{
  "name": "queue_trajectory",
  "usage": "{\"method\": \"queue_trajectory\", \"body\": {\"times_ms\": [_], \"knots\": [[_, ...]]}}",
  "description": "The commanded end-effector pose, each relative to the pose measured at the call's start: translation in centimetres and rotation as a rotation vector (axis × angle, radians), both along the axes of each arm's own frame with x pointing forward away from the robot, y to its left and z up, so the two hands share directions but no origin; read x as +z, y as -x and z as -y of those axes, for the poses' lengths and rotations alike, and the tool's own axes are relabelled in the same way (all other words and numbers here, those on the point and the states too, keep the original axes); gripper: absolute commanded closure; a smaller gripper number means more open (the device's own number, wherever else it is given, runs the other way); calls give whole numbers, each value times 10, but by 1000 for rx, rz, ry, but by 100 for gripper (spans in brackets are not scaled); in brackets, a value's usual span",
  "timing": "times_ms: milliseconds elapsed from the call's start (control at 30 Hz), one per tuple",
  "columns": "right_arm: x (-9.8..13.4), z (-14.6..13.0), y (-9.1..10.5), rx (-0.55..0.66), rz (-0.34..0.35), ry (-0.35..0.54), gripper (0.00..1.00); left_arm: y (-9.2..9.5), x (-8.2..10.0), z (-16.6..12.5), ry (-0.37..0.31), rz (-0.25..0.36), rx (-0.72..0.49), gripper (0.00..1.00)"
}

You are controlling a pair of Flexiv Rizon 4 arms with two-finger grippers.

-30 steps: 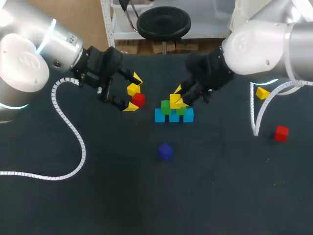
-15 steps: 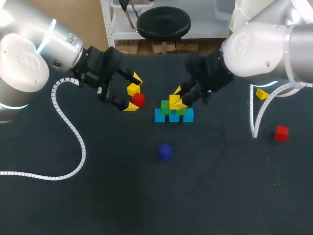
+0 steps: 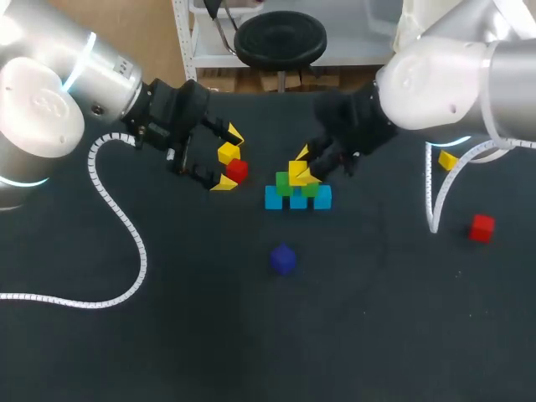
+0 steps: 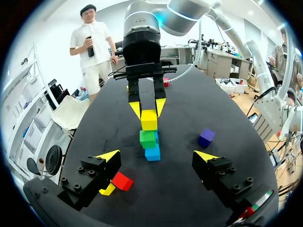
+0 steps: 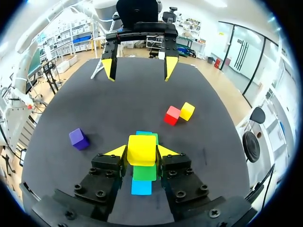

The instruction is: Place the blue cubes, place green cubes on the blue cubes, place the yellow cubes on the green cubes, then place the red cubes on the yellow cubes, and place purple cube on the red cubes.

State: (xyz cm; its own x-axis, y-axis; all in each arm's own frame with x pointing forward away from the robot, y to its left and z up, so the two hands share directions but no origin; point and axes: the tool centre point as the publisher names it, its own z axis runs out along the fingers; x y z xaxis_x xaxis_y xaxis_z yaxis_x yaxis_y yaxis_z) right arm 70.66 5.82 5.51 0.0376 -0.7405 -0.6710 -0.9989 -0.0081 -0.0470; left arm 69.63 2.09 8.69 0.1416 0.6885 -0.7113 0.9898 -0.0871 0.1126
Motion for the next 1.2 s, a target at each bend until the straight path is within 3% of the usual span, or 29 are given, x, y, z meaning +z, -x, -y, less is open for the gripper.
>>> {"method": "queue_trajectory", "body": {"times_ms": [33, 1000, 1133, 1200], "knots": [[-2, -2, -4, 2, -6, 1, 100, -2, 0, 1, -6, -5, -2, 0], [-5, -1, -9, -15, -9, 13, 100, -2, 0, 1, -6, -5, -2, 0], [-5, -1, -9, -15, -6, 17, 88, -2, 0, 1, -6, -5, -2, 0], [-6, -1, -9, -16, -8, 20, 73, -2, 0, 1, -6, -5, -2, 0]]}}
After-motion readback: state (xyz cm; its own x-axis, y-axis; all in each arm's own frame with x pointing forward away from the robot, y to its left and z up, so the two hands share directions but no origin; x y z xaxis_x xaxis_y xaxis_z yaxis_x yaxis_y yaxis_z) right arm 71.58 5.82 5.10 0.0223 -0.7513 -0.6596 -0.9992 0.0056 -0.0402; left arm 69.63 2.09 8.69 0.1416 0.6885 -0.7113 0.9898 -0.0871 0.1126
